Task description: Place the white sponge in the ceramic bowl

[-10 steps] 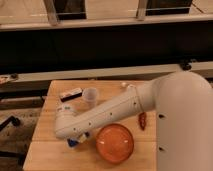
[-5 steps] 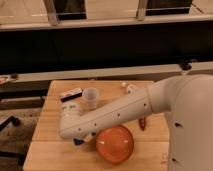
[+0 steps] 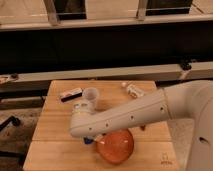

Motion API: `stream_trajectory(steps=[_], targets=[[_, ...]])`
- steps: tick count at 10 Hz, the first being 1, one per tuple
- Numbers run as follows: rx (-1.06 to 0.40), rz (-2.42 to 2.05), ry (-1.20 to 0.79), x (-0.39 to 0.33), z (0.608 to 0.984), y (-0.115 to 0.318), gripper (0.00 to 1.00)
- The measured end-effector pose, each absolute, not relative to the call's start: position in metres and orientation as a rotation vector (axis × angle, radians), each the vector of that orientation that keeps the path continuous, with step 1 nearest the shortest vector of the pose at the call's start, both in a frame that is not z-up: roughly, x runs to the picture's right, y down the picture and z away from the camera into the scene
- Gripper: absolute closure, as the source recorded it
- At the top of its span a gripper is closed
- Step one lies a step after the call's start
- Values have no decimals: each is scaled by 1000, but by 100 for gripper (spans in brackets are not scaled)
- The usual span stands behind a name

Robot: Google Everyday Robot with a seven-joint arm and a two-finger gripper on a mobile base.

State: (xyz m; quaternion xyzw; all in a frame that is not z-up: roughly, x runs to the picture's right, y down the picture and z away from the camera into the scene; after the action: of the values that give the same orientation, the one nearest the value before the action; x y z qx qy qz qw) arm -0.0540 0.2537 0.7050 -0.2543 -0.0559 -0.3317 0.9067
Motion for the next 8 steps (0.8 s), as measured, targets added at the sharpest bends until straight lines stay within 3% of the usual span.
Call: stream_trajectory(steps=[8], targets=[[-560, -613, -154, 7, 694, 260, 100]])
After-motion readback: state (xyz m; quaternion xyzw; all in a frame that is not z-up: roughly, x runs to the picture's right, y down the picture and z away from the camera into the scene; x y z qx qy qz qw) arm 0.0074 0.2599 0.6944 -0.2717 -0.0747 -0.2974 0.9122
